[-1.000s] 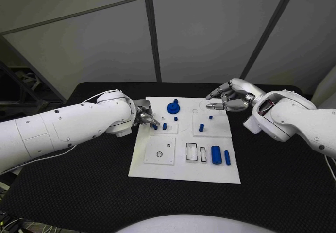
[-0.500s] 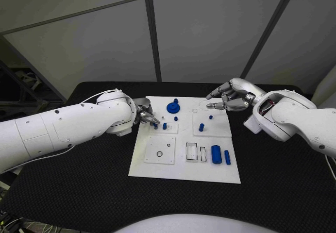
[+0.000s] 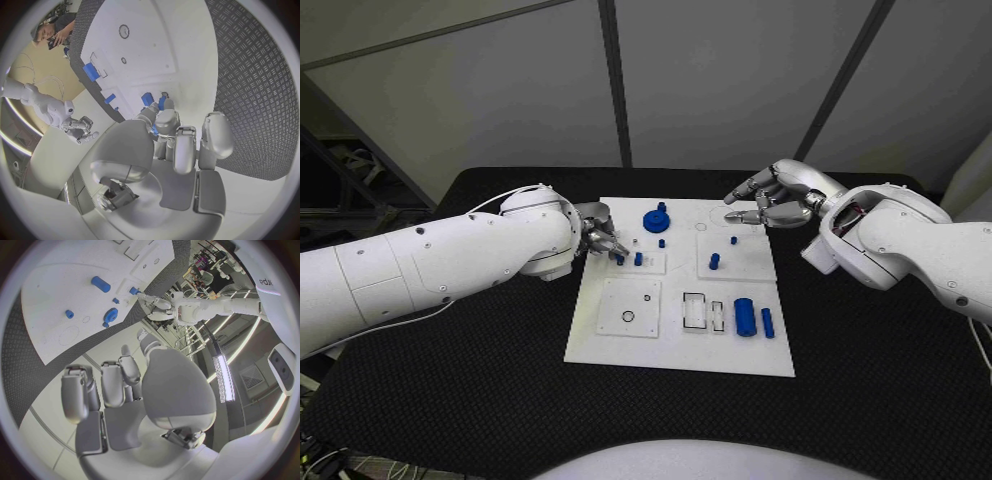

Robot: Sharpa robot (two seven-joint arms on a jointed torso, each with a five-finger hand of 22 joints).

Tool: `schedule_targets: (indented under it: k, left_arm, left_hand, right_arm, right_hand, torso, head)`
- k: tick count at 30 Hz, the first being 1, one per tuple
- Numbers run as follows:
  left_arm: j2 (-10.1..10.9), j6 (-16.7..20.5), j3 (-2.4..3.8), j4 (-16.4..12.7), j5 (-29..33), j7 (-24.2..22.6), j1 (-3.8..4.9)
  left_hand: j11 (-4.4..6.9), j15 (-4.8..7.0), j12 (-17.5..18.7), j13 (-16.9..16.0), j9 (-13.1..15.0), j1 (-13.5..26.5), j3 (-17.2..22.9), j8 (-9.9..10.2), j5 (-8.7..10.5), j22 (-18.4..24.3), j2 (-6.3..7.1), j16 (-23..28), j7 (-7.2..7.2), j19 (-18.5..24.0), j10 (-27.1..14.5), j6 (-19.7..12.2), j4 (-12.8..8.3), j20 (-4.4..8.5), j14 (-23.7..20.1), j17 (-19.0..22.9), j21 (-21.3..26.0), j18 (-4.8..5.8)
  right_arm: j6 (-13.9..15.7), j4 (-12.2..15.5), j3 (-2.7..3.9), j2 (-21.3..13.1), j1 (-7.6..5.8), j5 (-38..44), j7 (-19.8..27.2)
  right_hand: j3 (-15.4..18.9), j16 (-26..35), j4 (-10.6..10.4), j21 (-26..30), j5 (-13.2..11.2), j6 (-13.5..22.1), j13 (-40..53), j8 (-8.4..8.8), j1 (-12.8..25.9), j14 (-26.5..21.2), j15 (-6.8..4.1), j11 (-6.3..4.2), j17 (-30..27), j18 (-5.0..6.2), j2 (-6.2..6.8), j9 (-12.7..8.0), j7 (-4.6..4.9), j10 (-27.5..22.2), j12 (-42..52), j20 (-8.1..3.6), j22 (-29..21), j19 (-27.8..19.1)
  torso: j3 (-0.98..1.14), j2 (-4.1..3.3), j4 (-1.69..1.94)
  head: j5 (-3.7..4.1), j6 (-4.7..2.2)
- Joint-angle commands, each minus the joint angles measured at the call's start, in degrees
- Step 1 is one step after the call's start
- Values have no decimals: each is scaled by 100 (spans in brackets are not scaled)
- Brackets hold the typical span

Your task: Assemble the parts on the task board

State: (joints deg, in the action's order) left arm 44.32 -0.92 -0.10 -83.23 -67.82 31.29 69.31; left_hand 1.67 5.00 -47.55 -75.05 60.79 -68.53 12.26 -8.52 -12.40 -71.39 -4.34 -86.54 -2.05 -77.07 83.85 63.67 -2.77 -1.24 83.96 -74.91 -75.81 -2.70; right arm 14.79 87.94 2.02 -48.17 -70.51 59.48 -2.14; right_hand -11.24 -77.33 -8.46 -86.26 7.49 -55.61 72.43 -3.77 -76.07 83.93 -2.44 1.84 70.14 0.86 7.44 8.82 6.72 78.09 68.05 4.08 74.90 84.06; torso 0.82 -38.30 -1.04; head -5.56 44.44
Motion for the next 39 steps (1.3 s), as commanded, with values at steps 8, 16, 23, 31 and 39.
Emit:
schedule_targets:
  k: [8, 16, 23, 31, 39]
  left_arm:
    - [-31, -193, 2, 39, -52, -27, -6]
    - [-36, -297, 2, 45, -52, -11, -11]
    - [-45, -368, 1, 46, -52, -1, -13]
    - [-48, -455, 1, 51, -51, 0, -13]
    - [-67, -465, 1, 75, -51, 5, -14]
  left_hand:
    - [42, 23, -4, -324, 9, 7, 1004, -23, -19, 10, -48, -14, 12, -23, 361, 33, -959, -13, 496, -1040, -22, -210]
    - [42, 23, 5, -322, 10, 11, 1011, -23, -18, 15, -44, -14, 12, -20, 360, 34, -961, -13, 495, -1039, -17, -211]
    - [41, 22, 23, -317, 11, 13, 1015, -22, -18, 23, -41, -12, 12, -14, 359, 34, -963, -13, 495, -1037, -11, -213]
    - [41, 22, 28, -315, 12, 18, 1021, -22, -17, 31, -37, -8, 12, -8, 358, 34, -965, -13, 493, -1031, -4, -215]
    - [41, 22, 28, -315, 12, 18, 1021, -22, -17, 31, -37, -8, 12, -8, 358, 34, -965, -13, 493, -1031, -4, -215]
  right_arm:
    - [-41, 1, 3, 7, -10, -13, 61]
    - [-54, -2, 3, 9, -10, -13, 60]
    - [-65, -2, 3, 13, -10, -13, 58]
    - [-71, -6, 3, 20, -10, -13, 55]
    - [-71, -7, 3, 31, -10, -13, 55]
  right_hand:
    - [-2, 33, -27, 24, 24, -25, -3, -2, 28, 155, -5, 2, -6, 42, -36, 7, -4, -16, -12, -18, 1036, 288]
    - [-2, 33, -27, 24, 24, -25, -3, -2, 28, 155, -5, 2, -6, 42, -36, 7, -4, -16, -12, -18, 1036, 288]
    - [-2, 33, -27, 24, 24, -25, -3, -2, 28, 155, -5, 2, -6, 42, -36, 7, -4, -16, -12, -18, 1036, 288]
    - [-2, 33, -27, 24, 24, -25, -3, -2, 28, 155, -5, 2, -6, 42, -36, 7, -4, -16, -12, -18, 1036, 288]
    - [-2, 33, -27, 24, 24, -25, -3, -2, 28, 155, -5, 2, -6, 42, -36, 7, -4, -16, -12, -18, 1036, 288]
  torso:
    - [-1, 2, 4]
    - [0, 1, 0]
    - [-1, 1, 0]
    - [1, 2, 5]
    - [3, -1, -2]
  head:
    - [4, 10]
    - [-4, 23]
    - [-2, 32]
    - [4, 41]
    - [-12, 56]
